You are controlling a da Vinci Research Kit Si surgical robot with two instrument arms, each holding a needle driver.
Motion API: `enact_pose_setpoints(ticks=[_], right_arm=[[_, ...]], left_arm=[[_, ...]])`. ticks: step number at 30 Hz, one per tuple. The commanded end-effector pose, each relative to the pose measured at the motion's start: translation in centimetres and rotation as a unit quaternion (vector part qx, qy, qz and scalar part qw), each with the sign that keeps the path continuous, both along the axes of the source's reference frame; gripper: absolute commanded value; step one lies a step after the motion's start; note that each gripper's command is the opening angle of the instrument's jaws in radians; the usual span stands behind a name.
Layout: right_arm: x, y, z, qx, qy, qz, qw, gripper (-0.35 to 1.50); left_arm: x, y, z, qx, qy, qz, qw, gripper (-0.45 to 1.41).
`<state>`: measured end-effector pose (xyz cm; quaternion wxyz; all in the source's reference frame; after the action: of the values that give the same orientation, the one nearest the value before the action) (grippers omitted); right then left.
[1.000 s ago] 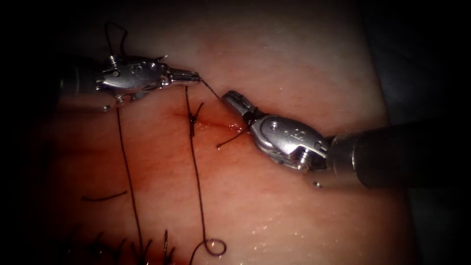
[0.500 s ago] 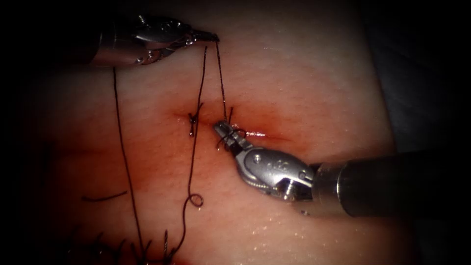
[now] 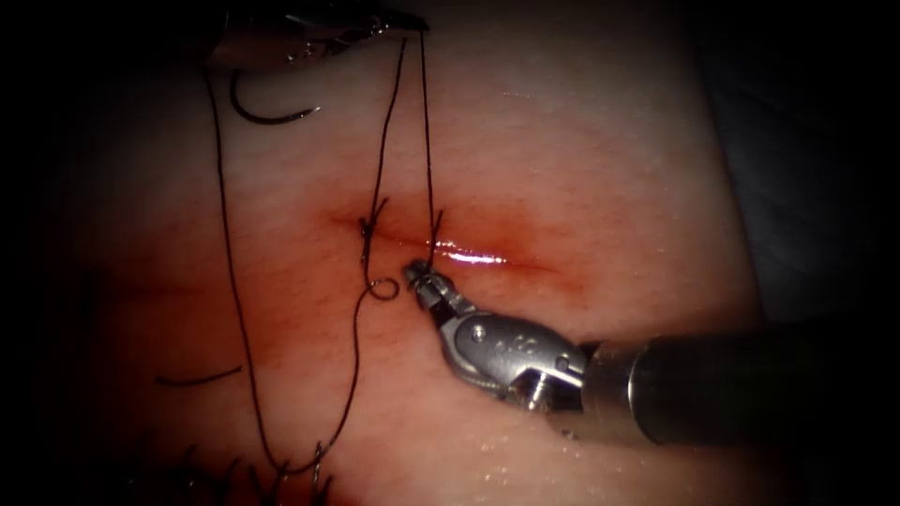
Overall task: Wound Closure
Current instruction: Tie the knot by pulling the right hand down and the left hand up.
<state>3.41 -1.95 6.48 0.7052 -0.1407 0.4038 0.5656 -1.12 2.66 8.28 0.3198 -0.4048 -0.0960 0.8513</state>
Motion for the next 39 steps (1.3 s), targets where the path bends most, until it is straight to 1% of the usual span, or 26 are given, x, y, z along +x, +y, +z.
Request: enact_pose_setpoints(ticks=[1, 7, 11, 22, 26, 35, 39], right_arm=[[0.08, -0.09, -0.01, 0.002, 0.003, -0.004, 1.0, -0.35], [0.12, -0.16, -0.11, 0.003, 0.006, -0.008, 1.0, -0.35], [0.16, -0.21, -0.17, 0.005, 0.006, -0.015, 1.0, -0.35], [0.18, -0.24, -0.22, 0.005, 0.008, -0.017, 1.0, -0.35], [0.19, -0.29, -0.24, 0.005, 0.01, -0.02, 1.0, -0.35], [0.23, -0.46, -0.3, 0.008, 0.007, -0.028, 1.0, -0.35], [0.24, -0.59, -0.31, 0.012, 0.006, -0.032, 0.999, -0.35]], left_arm=[[-0.03, 0.09, 0.05, -0.008, 0.007, 0.001, 1.0, -0.45], [0.01, 0.33, 0.04, -0.021, 0.006, -0.012, 1.0, -0.45], [-0.01, 0.5, 0.14, -0.027, 0.008, -0.018, 0.999, -0.45], [-0.03, 0.59, 0.19, -0.036, 0.009, -0.024, 0.999, -0.45], [-0.04, 0.68, 0.22, -0.044, 0.009, -0.035, 0.998, -0.45], [-0.07, 0.85, 0.27, -0.049, 0.007, -0.049, 0.998, -0.45], [-0.13, 0.9, 0.28, -0.055, 0.004, -0.053, 0.997, -0.45]])
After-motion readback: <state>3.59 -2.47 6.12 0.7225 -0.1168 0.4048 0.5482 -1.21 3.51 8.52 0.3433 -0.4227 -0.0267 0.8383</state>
